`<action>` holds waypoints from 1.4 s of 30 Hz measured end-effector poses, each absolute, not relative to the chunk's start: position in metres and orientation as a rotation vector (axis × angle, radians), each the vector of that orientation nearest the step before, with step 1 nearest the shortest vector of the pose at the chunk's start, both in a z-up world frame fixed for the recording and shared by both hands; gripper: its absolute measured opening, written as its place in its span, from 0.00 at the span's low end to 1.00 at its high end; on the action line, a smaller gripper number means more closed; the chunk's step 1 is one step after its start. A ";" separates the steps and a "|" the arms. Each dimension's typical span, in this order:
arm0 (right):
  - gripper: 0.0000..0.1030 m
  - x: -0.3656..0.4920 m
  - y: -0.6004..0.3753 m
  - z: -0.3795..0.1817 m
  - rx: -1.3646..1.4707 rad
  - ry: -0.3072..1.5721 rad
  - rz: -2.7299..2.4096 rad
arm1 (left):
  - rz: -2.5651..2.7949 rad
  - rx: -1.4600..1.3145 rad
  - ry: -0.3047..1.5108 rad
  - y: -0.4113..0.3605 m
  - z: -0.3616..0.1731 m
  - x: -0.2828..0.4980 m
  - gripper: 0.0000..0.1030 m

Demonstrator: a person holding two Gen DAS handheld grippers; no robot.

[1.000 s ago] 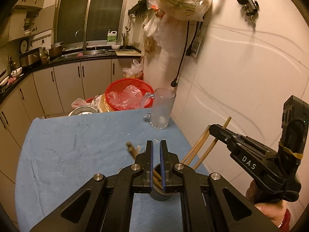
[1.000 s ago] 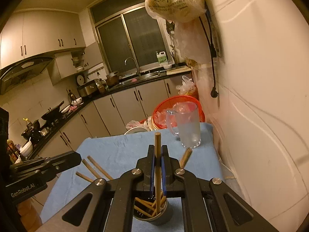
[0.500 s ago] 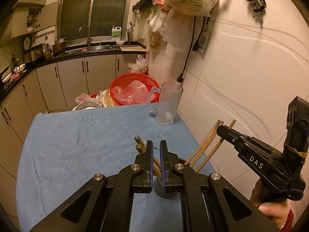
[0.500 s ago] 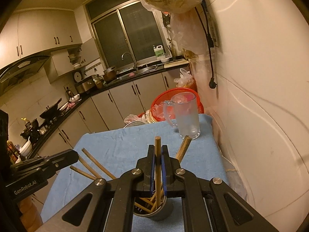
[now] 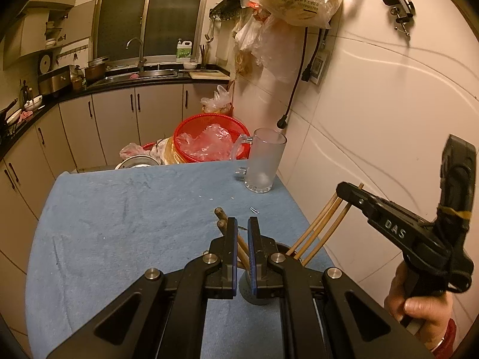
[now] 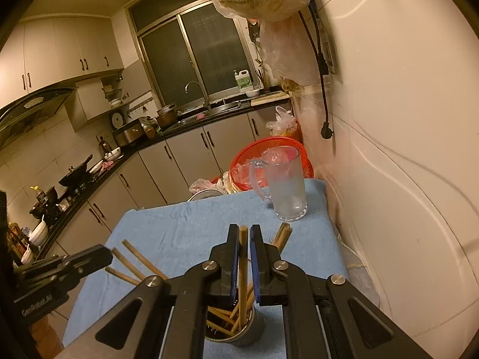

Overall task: Organize utensils
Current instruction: 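Open the left tool to drop its chopstick into the holder while the right tool releases its own, then lower both open tools toward the remaining chopsticks on the towel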

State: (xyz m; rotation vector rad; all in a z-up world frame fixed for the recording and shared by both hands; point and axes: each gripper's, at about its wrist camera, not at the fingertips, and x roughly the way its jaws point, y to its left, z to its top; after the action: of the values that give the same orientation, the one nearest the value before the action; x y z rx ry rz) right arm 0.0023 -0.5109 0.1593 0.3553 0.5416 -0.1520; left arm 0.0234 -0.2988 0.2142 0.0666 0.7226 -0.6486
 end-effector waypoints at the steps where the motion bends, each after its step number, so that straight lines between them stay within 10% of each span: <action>1: 0.09 0.003 -0.512 0.159 0.359 0.541 -0.154 | -0.648 0.064 0.723 -0.297 0.214 0.023 0.07; 7: 0.18 -0.004 -0.517 0.167 0.375 0.514 -0.157 | -0.652 0.041 0.721 -0.287 0.219 0.020 0.07; 13: 0.55 -0.031 -0.513 0.189 0.377 0.429 -0.167 | -0.643 0.029 0.694 -0.269 0.228 0.010 0.08; 26: 0.64 -0.110 -0.453 0.208 0.344 0.333 -0.070 | -0.564 -0.006 0.642 -0.181 0.228 -0.024 0.55; 42: 0.65 -0.085 -0.346 0.103 0.319 0.656 0.198 | -0.376 -0.075 0.951 -0.068 0.103 0.003 0.55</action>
State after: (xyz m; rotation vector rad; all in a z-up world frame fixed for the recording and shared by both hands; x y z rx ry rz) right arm -0.0846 -0.3459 0.1029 0.3194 0.6560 0.1980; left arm 0.0029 -0.0682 0.1029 -0.0746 0.9508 -0.3760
